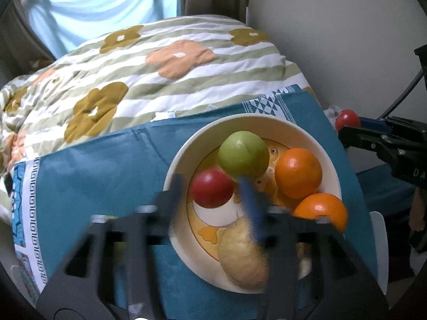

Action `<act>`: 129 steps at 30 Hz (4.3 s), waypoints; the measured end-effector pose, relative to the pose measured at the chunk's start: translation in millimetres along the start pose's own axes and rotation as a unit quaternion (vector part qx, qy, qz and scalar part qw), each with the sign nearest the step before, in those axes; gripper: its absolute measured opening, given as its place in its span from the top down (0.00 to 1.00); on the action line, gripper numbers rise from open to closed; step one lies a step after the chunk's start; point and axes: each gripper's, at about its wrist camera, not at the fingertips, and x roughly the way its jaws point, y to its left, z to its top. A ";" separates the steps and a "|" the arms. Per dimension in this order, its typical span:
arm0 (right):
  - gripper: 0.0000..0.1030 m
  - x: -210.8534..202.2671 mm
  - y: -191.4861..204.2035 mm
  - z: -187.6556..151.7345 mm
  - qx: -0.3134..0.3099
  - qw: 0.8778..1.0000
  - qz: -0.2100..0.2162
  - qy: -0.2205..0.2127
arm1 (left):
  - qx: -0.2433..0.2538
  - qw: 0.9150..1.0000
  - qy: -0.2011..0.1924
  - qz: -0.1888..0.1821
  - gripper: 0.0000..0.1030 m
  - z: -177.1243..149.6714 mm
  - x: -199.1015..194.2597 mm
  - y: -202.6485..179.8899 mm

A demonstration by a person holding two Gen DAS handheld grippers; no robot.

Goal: Organize fruits
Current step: 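Release the tomato into the bowl with the left tool while the right tool releases its tomato there, then withdraw both tools from the bowl back over the loose fruit, then grasp the kiwi with the left tool while the right tool grasps the green apple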

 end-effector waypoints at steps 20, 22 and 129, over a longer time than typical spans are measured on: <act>0.73 10.3 19.6 26.1 -0.040 0.999 0.022 0.021 | -0.027 0.999 -0.026 0.015 0.00 -8.6 -49.2 27.2; 0.73 19.1 23.1 28.0 -0.052 0.998 0.027 0.027 | -0.033 0.999 -0.028 0.018 0.00 -10.7 -52.3 30.7; 0.05 131.1 234.9 12.1 -0.303 0.938 0.080 0.148 | -0.279 0.955 0.075 0.063 0.23 -165.9 -45.4 148.6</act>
